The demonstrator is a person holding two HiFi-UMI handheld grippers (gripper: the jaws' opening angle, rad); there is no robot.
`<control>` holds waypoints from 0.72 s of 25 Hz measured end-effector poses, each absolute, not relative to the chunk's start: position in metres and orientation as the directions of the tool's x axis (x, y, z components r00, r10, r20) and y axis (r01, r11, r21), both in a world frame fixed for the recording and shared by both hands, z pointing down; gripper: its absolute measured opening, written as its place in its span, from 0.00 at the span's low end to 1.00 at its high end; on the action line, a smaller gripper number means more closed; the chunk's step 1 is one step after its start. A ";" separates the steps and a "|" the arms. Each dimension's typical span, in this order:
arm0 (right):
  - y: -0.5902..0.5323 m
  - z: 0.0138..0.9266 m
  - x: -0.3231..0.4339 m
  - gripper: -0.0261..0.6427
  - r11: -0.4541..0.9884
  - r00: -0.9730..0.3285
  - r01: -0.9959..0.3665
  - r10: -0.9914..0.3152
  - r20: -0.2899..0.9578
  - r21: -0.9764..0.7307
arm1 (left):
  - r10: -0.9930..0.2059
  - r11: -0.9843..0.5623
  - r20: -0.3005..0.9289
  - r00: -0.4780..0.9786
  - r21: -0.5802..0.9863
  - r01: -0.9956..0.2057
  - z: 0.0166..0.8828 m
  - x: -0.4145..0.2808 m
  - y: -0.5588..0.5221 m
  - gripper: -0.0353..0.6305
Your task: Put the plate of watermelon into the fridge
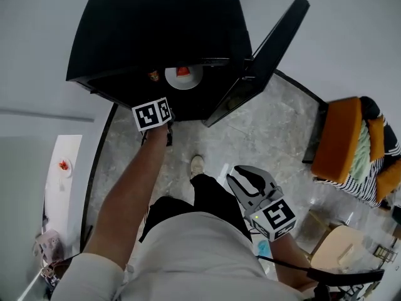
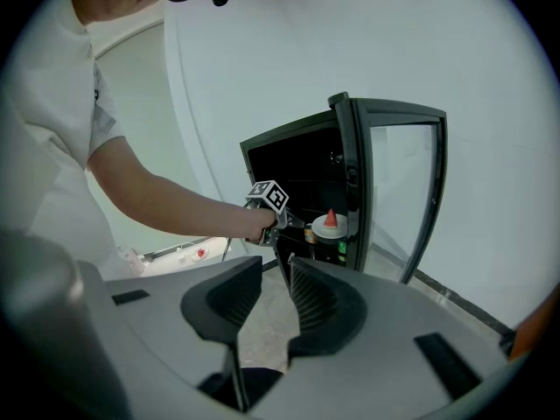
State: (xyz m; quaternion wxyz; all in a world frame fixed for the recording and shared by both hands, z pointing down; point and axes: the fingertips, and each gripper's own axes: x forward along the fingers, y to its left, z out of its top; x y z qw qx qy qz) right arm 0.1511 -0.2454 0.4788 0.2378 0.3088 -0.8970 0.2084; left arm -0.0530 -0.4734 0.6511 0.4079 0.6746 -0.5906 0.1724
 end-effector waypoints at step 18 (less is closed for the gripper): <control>-0.142 0.436 0.054 0.10 0.737 -0.710 -0.651 -0.504 0.492 -0.185 | -0.564 -0.379 0.508 0.651 0.542 -0.750 0.519 -0.082 -0.224 0.09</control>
